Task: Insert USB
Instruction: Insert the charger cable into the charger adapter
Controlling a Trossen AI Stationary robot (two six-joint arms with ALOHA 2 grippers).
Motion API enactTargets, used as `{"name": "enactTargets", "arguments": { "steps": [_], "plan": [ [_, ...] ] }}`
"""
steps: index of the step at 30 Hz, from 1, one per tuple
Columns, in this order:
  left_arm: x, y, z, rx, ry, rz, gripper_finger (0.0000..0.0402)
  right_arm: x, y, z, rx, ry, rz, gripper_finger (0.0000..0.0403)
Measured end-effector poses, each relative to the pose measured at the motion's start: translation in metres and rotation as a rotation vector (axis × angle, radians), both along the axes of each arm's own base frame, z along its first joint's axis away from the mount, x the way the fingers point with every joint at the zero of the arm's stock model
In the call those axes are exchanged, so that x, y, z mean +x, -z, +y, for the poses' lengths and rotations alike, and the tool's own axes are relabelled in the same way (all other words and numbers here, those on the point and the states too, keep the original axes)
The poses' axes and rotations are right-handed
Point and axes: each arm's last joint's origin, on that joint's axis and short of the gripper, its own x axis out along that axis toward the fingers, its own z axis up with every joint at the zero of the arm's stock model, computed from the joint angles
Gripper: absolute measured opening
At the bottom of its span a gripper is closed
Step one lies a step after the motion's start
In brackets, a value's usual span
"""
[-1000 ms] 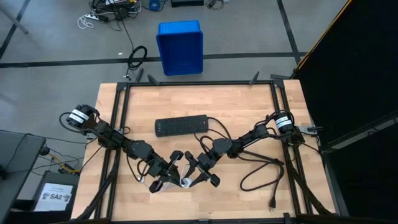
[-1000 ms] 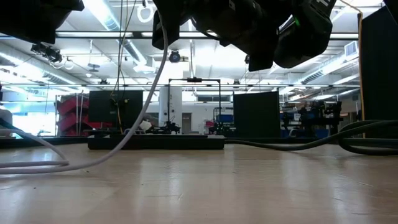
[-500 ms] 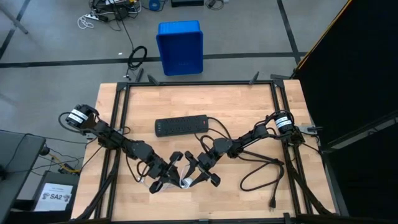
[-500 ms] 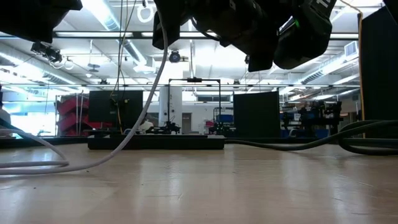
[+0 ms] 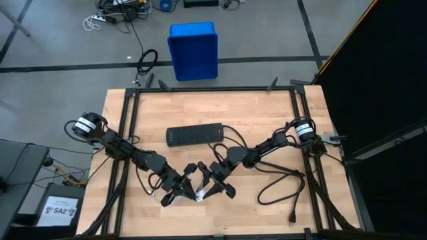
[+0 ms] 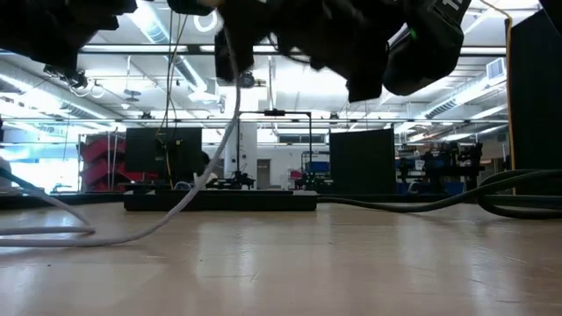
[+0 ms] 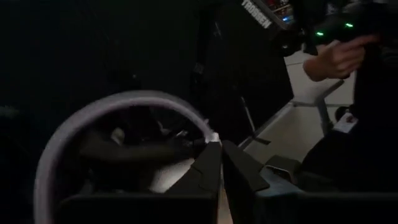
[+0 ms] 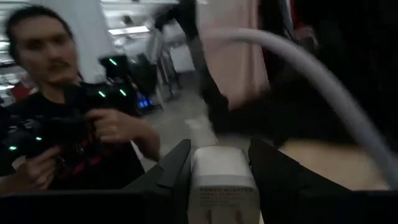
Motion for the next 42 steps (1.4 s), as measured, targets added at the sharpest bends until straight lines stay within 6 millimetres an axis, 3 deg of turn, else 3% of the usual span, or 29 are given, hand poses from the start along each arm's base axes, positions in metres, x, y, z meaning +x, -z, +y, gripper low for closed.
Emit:
{"name": "enactTargets", "arguments": {
  "steps": [10, 19, 23, 27, 35, 42],
  "plan": [
    [0.001, 0.004, 0.001, 0.009, -0.038, 0.055, 0.0002, 0.002, 0.036, -0.016, -0.056, 0.116, 0.398, 0.0109],
    [-0.004, 0.005, 0.005, -0.027, -0.13, 0.237, 0.0001, 0.001, 0.042, -0.019, -0.076, 0.136, 0.455, 0.0109],
    [-0.015, -0.005, 0.01, -0.037, -0.156, 0.332, 0.0, 0.001, 0.04, -0.019, -0.073, 0.137, 0.425, 0.0108],
    [-0.034, -0.012, 0.011, -0.044, -0.199, 0.314, 0.0, 0.002, 0.04, -0.02, -0.075, 0.155, 0.431, 0.0108],
    [-0.076, 0.009, 0.027, -0.149, -0.282, 0.226, 0.0, 0.0, 0.049, -0.025, -0.106, 0.221, 0.52, 0.0108],
    [-0.086, 0.02, 0.034, -0.188, -0.316, 0.208, 0.0, 0.002, 0.053, -0.039, -0.156, 0.36, 0.529, 0.0108]
  ]
}}
